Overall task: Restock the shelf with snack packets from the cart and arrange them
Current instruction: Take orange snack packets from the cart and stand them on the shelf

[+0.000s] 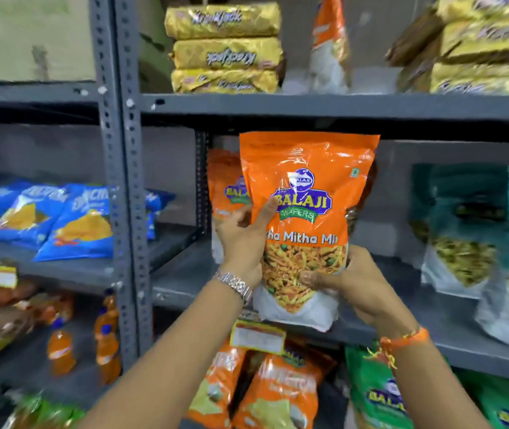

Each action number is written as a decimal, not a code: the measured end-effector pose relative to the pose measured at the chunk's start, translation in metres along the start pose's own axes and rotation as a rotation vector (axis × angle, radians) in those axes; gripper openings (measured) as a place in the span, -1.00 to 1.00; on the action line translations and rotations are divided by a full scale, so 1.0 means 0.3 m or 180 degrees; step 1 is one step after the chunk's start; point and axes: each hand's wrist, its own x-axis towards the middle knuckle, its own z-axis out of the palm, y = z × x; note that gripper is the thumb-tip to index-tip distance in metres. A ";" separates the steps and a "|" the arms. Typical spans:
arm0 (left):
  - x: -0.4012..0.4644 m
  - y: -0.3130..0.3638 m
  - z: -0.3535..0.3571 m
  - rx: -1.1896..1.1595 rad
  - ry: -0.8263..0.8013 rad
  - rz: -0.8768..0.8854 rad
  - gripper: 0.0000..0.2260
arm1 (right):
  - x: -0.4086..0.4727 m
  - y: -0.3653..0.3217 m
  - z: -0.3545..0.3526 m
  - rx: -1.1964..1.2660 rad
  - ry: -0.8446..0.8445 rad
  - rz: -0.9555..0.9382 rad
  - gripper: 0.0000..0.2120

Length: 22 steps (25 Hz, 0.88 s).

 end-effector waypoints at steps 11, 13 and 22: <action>0.348 -0.312 0.272 0.0515 -0.0074 -0.0518 -0.75 | 0.353 0.180 -0.359 -0.0257 0.0705 0.0417 -0.44; 0.370 -0.333 0.292 0.0455 -0.0054 -0.0656 -0.81 | 0.388 0.198 -0.384 -0.0296 0.0733 0.0530 -0.40; 0.468 -0.416 0.313 0.0600 -0.0035 -0.0752 -0.75 | 0.481 0.285 -0.417 -0.0258 0.0964 0.0642 -0.24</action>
